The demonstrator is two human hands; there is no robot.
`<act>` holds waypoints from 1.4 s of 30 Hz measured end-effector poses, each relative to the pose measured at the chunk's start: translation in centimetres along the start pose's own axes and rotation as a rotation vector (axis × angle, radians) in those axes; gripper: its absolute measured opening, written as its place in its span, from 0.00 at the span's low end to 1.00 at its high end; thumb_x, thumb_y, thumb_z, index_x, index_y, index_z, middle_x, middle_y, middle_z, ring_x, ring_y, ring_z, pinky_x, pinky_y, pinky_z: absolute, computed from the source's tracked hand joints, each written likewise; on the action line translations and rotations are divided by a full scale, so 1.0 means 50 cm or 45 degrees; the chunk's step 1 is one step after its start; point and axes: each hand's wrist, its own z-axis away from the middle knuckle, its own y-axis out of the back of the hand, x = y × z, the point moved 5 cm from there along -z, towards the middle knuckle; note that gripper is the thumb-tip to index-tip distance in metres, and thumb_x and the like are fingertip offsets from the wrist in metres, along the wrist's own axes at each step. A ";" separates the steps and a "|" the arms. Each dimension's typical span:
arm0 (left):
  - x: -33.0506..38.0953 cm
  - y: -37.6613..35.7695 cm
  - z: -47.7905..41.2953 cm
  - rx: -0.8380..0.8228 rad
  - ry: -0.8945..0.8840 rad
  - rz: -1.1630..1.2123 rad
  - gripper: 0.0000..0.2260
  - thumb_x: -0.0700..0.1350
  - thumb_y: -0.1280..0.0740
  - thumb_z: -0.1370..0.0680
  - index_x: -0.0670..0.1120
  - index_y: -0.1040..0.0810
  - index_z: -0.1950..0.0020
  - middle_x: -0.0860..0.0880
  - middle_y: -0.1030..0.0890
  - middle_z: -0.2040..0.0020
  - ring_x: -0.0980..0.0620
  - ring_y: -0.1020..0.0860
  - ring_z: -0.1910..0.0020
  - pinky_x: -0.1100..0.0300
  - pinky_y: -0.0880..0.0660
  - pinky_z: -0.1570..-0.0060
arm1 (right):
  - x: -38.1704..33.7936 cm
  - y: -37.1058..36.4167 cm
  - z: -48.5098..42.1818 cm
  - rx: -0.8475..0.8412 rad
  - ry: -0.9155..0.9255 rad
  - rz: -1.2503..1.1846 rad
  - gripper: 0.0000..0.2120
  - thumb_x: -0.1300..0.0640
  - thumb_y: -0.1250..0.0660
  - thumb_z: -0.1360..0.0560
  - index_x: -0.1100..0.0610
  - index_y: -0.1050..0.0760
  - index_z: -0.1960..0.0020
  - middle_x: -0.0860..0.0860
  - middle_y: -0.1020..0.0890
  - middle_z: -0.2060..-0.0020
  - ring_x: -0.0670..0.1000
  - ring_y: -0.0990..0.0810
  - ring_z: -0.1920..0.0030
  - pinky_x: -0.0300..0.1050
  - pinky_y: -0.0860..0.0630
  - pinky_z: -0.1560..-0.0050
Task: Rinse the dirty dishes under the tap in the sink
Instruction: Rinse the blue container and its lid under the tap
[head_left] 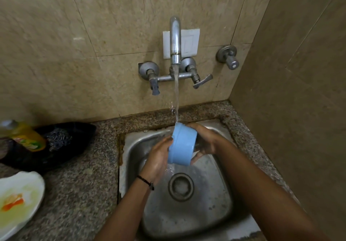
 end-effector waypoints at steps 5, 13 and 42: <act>0.032 0.001 -0.018 -0.156 0.290 0.159 0.17 0.53 0.43 0.19 0.45 0.20 0.45 0.43 0.15 0.53 0.46 0.18 0.53 0.50 0.24 0.48 | -0.048 -0.040 0.016 0.131 0.390 0.248 0.15 0.47 0.35 0.25 0.57 0.22 0.47 0.55 0.19 0.55 0.55 0.20 0.55 0.53 0.21 0.54; 0.025 0.023 -0.060 -0.028 0.266 0.283 0.14 0.43 0.45 0.18 0.39 0.24 0.41 0.42 0.15 0.56 0.50 0.16 0.62 0.58 0.20 0.61 | 0.052 -0.150 0.076 0.512 1.397 1.381 0.26 0.65 0.35 0.26 0.62 0.35 0.29 0.58 0.34 0.29 0.50 0.44 0.26 0.51 0.46 0.26; 0.008 0.049 -0.041 0.242 0.003 0.309 0.25 0.67 0.35 0.35 0.52 0.19 0.47 0.44 0.17 0.44 0.42 0.20 0.44 0.44 0.25 0.46 | -0.112 -0.055 0.054 0.163 0.600 0.442 0.11 0.48 0.37 0.22 0.51 0.24 0.44 0.50 0.18 0.54 0.49 0.20 0.56 0.41 0.25 0.58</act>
